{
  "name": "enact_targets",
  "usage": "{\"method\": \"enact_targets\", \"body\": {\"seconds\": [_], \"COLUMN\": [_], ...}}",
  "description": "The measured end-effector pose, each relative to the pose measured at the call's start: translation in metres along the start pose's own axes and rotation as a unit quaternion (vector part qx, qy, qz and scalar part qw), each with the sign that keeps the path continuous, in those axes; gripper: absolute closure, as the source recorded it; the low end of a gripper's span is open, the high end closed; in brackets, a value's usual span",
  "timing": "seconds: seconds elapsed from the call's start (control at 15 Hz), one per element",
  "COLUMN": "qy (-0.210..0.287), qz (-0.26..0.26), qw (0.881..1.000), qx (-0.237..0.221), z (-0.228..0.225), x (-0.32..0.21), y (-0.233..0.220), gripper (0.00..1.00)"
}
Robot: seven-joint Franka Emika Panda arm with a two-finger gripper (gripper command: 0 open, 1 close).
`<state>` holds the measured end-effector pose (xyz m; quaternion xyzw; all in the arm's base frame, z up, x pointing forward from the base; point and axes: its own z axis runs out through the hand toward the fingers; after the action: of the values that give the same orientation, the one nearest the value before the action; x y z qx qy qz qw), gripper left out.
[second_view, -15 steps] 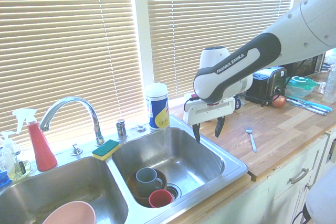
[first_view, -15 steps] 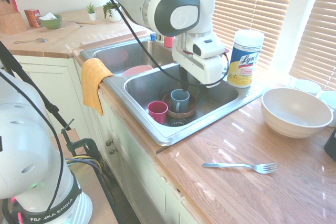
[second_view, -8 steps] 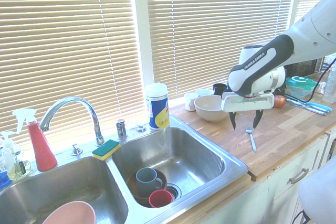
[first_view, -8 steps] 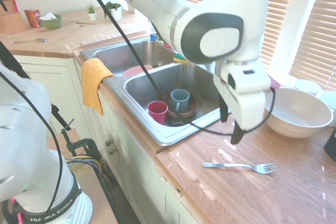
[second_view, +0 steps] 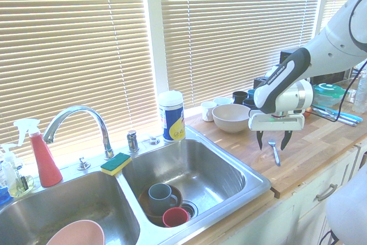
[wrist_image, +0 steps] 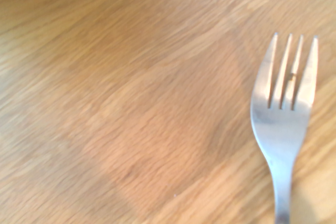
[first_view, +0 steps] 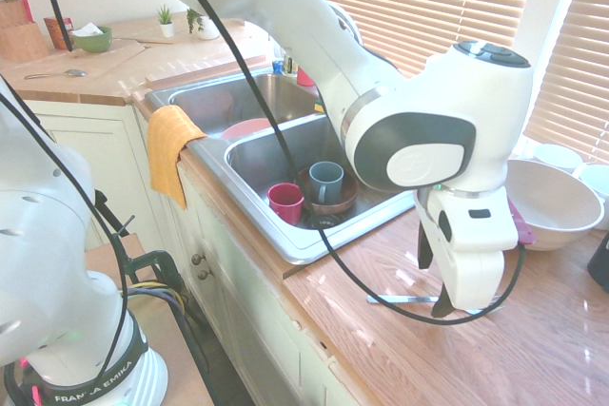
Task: Put the fork into the sink
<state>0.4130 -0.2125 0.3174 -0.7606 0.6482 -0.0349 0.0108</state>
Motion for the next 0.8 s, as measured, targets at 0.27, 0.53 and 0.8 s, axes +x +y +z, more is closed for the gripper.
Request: {"method": "enact_targets", "body": {"seconds": [0.27,0.53,0.8], "qy": [-0.004,-0.006,-0.006], "qz": [-0.003,-0.002,0.001], "qw": [1.0,1.0,1.0], "qx": [0.008,0.011,0.012], "z": [0.001,0.002,0.003], "x": [0.003,0.003,0.008], "y": [-0.007,-0.016,-0.016], "gripper": [1.0,1.0,1.0]}}
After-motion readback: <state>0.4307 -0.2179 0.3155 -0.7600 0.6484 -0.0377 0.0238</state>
